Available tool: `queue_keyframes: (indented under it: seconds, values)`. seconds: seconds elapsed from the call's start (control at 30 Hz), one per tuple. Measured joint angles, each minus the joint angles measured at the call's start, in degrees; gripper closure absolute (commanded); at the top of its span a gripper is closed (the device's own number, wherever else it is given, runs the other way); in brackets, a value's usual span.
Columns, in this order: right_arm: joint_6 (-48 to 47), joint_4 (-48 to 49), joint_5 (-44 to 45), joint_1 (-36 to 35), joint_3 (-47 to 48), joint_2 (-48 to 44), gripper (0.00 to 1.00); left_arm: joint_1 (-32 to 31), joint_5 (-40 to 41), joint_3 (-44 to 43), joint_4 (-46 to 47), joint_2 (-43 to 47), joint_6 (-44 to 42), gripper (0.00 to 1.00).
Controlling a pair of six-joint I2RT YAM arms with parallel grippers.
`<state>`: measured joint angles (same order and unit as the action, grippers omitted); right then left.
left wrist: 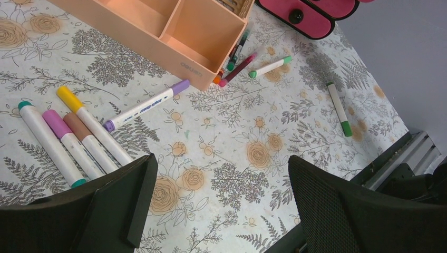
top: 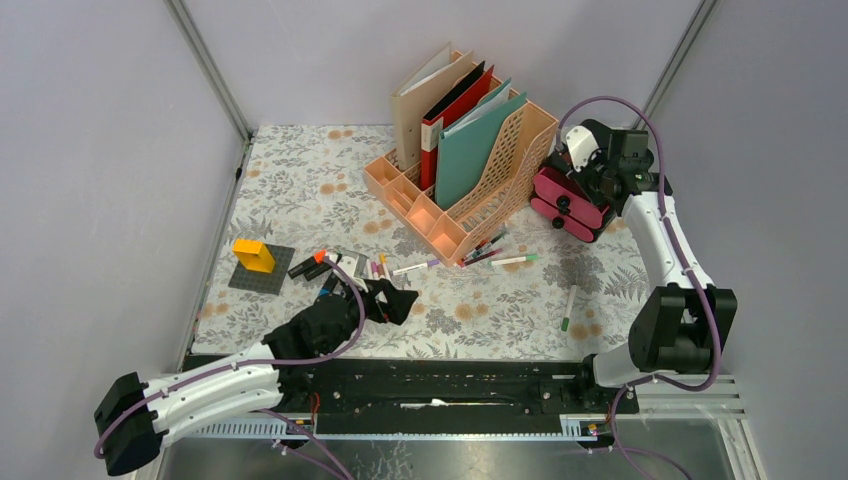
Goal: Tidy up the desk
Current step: Place the stationery in the drawer.
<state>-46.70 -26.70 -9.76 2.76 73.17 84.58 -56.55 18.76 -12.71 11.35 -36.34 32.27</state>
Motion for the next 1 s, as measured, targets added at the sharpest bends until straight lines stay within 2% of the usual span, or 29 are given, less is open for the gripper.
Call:
queue_keyframes:
  seconds: [0.57, 1.0]
  values:
    - [-1.6, -1.1, -0.8, 0.0, 0.6, 0.4, 0.84, 0.0, 0.1, 0.0, -1.2, 0.4, 0.3, 0.01]
    - [-3.1, -1.7, -3.5, 0.7, -0.3, -0.9, 0.86, 0.0, 0.1, 0.1, -1.2, 0.4, 0.4, 0.01]
